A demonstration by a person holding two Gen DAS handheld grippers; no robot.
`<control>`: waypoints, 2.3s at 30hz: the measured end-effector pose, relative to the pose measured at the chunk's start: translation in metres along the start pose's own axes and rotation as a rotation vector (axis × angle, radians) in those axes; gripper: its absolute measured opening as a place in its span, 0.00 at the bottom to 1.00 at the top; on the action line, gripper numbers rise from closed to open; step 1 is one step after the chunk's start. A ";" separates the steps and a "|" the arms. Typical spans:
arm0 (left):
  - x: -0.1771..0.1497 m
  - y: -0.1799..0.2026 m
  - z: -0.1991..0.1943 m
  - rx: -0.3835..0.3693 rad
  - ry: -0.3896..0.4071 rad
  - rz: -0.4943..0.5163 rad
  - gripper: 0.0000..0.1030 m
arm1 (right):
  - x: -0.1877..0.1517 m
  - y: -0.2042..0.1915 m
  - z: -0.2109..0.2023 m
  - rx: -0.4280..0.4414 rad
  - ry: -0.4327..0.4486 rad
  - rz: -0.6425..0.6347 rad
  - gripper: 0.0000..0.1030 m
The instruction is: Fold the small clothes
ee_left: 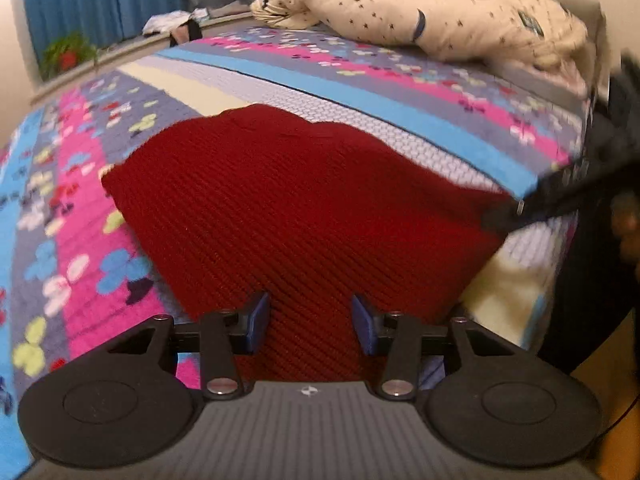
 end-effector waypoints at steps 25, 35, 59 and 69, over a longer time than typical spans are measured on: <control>0.004 -0.015 0.001 0.038 0.002 -0.053 0.51 | 0.085 -0.108 0.075 0.035 0.069 -0.305 0.57; 0.004 -0.016 0.002 0.033 0.000 -0.050 0.51 | 0.085 -0.120 0.115 0.037 0.002 -0.310 0.45; -0.005 -0.034 0.005 -0.020 -0.082 -0.183 0.57 | 0.042 -0.072 0.067 -0.075 -0.133 -0.437 0.49; 0.000 -0.055 -0.010 0.023 -0.010 -0.300 0.68 | 0.115 -0.081 0.009 0.068 0.039 -0.308 0.54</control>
Point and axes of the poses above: each gripper's, at about its wrist camera, not at the fingertips, and z roughly the way its jaws point, y to its right, x to its top, the point moved 5 cm from there along z, roughly the way its jaws point, and after that the axes turned 12 degrees about z, right-handed, at the moved point
